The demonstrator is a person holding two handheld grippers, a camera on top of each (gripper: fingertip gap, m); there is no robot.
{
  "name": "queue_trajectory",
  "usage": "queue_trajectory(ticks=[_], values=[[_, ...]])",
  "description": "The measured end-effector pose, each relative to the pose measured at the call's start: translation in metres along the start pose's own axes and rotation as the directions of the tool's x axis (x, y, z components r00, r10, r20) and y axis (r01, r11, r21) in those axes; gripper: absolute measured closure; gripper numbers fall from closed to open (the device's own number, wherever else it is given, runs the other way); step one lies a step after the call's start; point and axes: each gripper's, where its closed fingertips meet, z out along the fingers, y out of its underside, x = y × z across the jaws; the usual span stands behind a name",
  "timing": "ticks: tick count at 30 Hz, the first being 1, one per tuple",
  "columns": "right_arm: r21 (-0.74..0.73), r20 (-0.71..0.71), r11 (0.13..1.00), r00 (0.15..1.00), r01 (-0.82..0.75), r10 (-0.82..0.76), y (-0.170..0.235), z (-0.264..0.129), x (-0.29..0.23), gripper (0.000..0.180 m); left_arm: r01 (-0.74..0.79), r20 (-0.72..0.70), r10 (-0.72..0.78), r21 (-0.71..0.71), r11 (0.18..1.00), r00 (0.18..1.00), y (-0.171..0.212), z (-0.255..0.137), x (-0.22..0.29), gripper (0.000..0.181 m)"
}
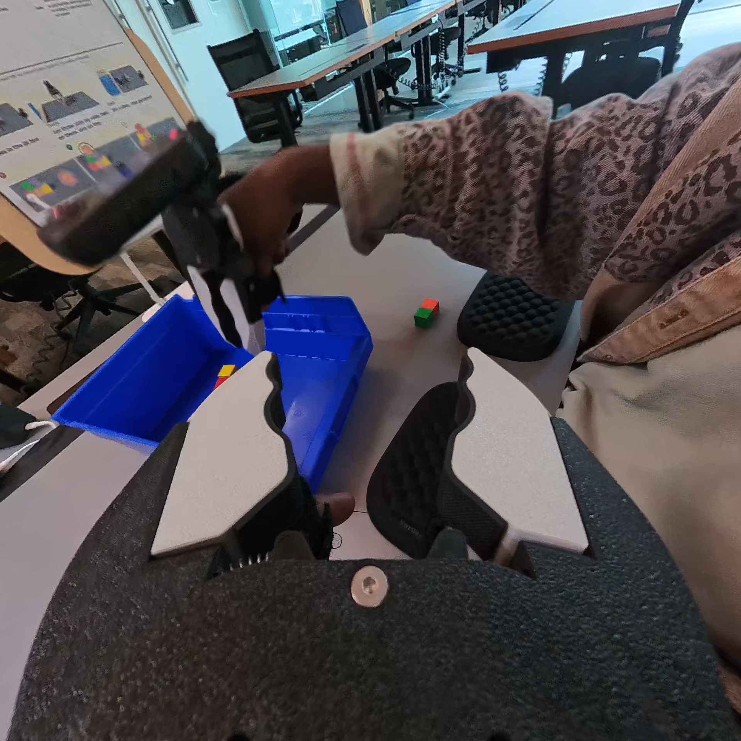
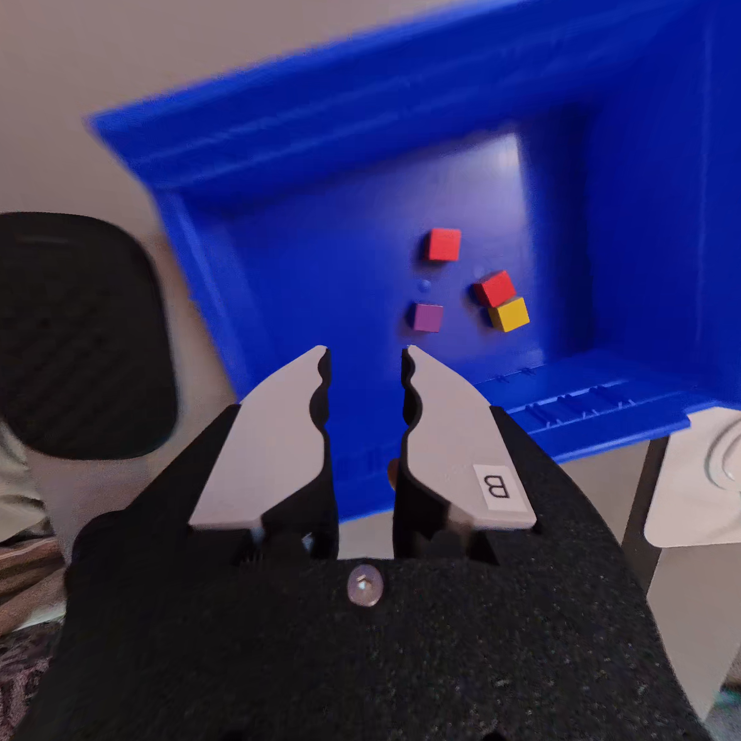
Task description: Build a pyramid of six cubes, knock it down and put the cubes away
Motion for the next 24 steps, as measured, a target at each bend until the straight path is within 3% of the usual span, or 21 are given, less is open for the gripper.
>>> queue_trajectory(ticks=[4, 11, 15, 19, 24], values=[[-0.174, -0.003, 0.984, 0.999, -0.042, 0.042, 0.013, 0.051, 0.038, 0.157, -0.003, 0.025, 0.003, 0.016, 1.0, 1.0, 0.001, -0.009, -0.004, 0.097], [-0.297, 0.02, 0.955, 1.0, -0.014, 0.021, 0.022, 0.085, 0.041, 0.142, 0.007, 0.045, -0.009, 0.041, 0.999, 0.999, 0.0, -0.018, -0.008, 0.097], [-0.327, 0.001, 0.945, 1.0, 0.014, -0.014, 0.027, 0.096, 0.043, 0.158, 0.002, 0.046, -0.004, 0.033, 0.999, 0.999, 0.001, -0.017, -0.009, 0.097], [-0.172, 0.051, 0.983, 0.997, 0.064, -0.056, 0.014, 0.06, 0.016, 0.158, -0.003, 0.039, 0.002, 0.025, 1.0, 0.999, 0.001, -0.014, -0.007, 0.098], [0.003, 0.035, 0.982, 0.982, 0.188, -0.188, 0.036, -0.038, -0.049, 0.159, -0.008, 0.03, 0.008, 0.013, 1.0, 1.0, 0.001, -0.01, -0.004, 0.098]])
